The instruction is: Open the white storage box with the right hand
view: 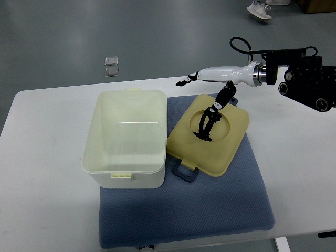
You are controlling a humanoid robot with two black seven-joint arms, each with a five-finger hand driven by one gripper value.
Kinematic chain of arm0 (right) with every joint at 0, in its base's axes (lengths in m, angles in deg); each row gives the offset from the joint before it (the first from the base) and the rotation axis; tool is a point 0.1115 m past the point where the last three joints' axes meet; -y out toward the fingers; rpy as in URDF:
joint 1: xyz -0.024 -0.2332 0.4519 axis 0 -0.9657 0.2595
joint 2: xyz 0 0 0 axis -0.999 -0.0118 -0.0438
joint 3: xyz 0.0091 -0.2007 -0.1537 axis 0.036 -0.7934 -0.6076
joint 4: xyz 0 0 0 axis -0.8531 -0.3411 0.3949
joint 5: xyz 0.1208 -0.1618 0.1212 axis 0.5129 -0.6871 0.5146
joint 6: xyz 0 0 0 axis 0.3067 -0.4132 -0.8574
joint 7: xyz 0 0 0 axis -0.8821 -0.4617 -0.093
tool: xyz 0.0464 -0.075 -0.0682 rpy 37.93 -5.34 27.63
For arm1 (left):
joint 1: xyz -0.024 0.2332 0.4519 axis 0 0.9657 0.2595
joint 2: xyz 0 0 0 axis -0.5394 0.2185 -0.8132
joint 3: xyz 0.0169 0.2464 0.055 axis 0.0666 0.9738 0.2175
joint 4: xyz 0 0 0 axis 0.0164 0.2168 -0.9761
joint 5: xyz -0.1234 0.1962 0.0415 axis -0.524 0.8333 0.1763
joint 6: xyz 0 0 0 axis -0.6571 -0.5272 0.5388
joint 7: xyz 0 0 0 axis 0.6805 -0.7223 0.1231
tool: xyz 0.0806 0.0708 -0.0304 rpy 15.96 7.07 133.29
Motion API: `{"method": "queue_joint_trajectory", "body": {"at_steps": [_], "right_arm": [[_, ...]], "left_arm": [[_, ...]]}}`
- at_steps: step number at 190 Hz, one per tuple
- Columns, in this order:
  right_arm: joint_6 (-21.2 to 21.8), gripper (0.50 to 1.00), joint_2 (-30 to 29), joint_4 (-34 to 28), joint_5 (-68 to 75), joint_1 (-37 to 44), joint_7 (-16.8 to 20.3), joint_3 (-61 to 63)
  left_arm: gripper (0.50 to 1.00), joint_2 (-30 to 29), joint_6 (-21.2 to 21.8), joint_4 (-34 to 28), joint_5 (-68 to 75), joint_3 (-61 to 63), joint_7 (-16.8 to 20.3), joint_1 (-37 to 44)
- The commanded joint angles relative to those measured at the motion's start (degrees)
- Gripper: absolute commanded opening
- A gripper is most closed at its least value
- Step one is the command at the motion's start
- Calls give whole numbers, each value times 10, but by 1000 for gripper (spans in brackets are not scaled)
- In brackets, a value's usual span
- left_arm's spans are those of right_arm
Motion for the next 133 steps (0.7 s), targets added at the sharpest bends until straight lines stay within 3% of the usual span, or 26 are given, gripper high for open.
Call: {"method": "queue_joint_trajectory", "body": {"at_steps": [1,41,87,133], "right_arm": [[10,921,-2,9,88,-27,0,45],[10,921,-17,56,253,-112,0,165],[4,924,-95,151,366,-184,0,252],[9,924,-105,162,466,-203,0,267]], "left_arm": [[1000,0,0,0,0,0,0,0],[1000,0,0,0,0,0,0,0],[1000,0,0,0,0,0,0,0],[1000,0,0,0,0,0,0,0]]}}
